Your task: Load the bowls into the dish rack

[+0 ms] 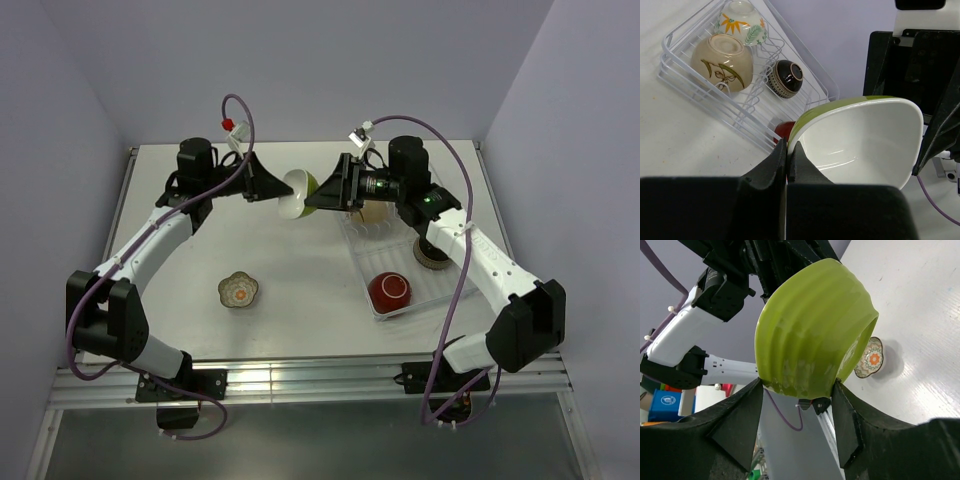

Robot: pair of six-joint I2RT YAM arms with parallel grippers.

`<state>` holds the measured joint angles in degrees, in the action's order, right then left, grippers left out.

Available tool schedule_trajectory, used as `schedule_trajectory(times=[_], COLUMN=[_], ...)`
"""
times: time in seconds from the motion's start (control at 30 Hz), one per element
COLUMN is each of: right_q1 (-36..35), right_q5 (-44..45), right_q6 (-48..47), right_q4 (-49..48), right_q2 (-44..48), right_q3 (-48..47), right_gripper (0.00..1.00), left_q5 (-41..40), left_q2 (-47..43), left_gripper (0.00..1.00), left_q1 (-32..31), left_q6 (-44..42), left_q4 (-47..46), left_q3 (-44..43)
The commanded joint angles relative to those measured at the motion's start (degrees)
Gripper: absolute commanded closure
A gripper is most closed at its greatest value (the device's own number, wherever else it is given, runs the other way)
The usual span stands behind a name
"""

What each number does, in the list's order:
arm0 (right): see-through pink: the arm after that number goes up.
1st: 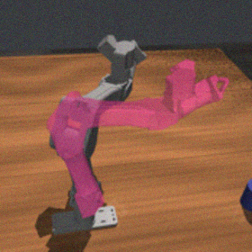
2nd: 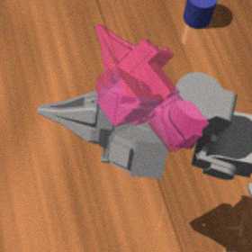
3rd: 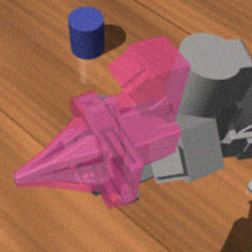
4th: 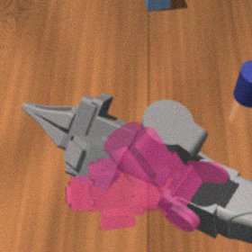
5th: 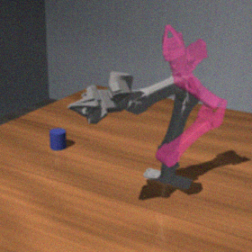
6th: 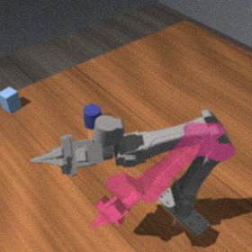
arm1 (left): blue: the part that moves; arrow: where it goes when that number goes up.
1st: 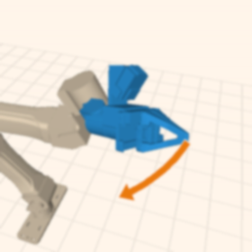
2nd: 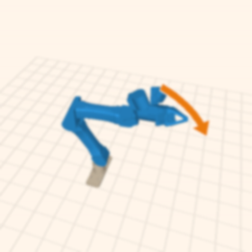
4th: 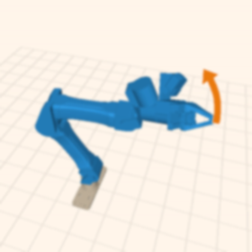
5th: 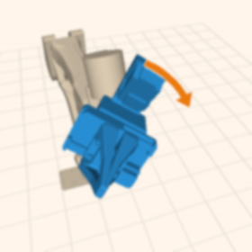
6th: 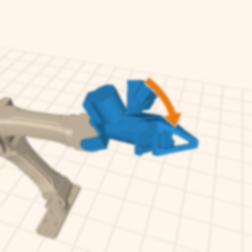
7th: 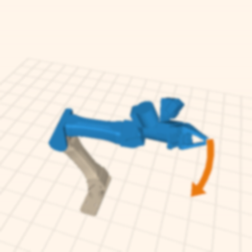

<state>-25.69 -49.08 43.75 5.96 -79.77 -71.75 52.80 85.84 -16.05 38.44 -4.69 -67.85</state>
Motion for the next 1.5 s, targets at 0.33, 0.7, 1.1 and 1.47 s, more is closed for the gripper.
schedule_trajectory(times=[0.33,0.7,1.1,1.47], right_q1=[-0.7,-0.9,-0.6,6.2], right_q5=[2.3,2.6,6.4,9.6], right_q6=[-2.8,-3.4,-12.7,-28.2], right_q4=[1.5,1.0,7.9,22.9], right_q2=[1.7,1.4,4.9,13.4], right_q3=[-4.2,-3.8,-4.4,1.8], right_gripper=[0.26,0.86,1.00,1.00], left_q5=[-4.3,-6.3,-8.5,-11.1], left_q2=[-1.3,-1.7,-1.1,-2.7], left_gripper=[1.00,0.94,0.36,0.01], left_q1=[-2.4,-3.5,-3.5,-3.0], left_q6=[-6.3,-9.3,-11.2,-14.9], left_q4=[4.5,8.6,12.9,18.8], left_q3=[-4.0,-4.7,-6.1,-9.4])
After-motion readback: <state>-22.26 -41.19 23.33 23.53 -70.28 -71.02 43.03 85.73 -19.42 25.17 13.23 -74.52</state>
